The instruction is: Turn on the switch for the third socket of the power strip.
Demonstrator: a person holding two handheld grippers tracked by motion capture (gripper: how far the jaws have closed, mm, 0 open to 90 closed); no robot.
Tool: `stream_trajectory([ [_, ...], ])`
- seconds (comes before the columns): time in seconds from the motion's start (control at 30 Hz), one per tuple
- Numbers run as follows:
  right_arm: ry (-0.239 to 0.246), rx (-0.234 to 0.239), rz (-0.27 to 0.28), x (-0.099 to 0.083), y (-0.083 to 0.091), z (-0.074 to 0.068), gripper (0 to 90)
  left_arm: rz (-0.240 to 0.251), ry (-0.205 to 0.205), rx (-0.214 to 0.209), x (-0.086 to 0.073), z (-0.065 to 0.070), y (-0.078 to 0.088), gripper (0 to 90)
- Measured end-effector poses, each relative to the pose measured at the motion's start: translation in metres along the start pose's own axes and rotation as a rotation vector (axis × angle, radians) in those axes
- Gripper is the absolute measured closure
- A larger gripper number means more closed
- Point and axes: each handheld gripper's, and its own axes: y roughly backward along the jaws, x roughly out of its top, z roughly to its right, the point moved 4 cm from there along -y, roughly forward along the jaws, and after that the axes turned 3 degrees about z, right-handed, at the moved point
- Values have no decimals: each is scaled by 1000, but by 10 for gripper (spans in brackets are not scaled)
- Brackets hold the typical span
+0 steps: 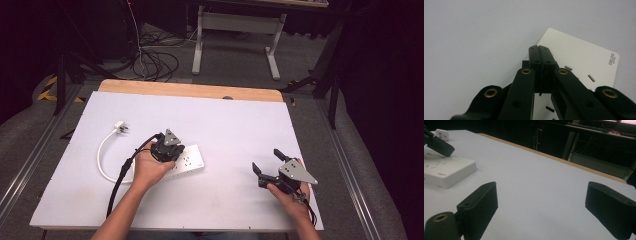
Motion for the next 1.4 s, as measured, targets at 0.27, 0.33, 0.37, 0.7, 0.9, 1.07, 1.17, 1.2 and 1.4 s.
stream_trajectory([
  [0.27, -7, 3, 2, 0, 1, 0, 117, 6, 2, -8, 0, -2, 0, 900],
  [0.33, -8, 0, 3, 0, 1, 0, 117, 0, 1, -7, -1, -2, 0, 900],
  [0.37, -7, 0, 6, 1, 1, 1, 117, 0, 2, -6, -1, -2, 0, 900],
  [0.7, -7, 0, 11, 1, 1, 1, 117, -9, 0, -11, -2, -2, 0, 900],
  [0.9, -6, -2, 9, 2, 2, 1, 118, -7, 1, -8, -2, -2, 0, 900],
  [1.07, -8, -1, 11, 2, 1, 1, 118, -10, 2, -9, -2, -2, 0, 900],
  [1.17, -4, -3, 9, 2, 1, 1, 118, -7, 3, -8, -2, -2, 0, 900],
  [1.2, -3, -3, 8, 2, 1, 1, 118, -10, 4, -9, -2, -2, 0, 900],
  [1.4, -6, -2, 12, 2, 1, 1, 118, -9, 5, -8, -2, -2, 0, 900],
])
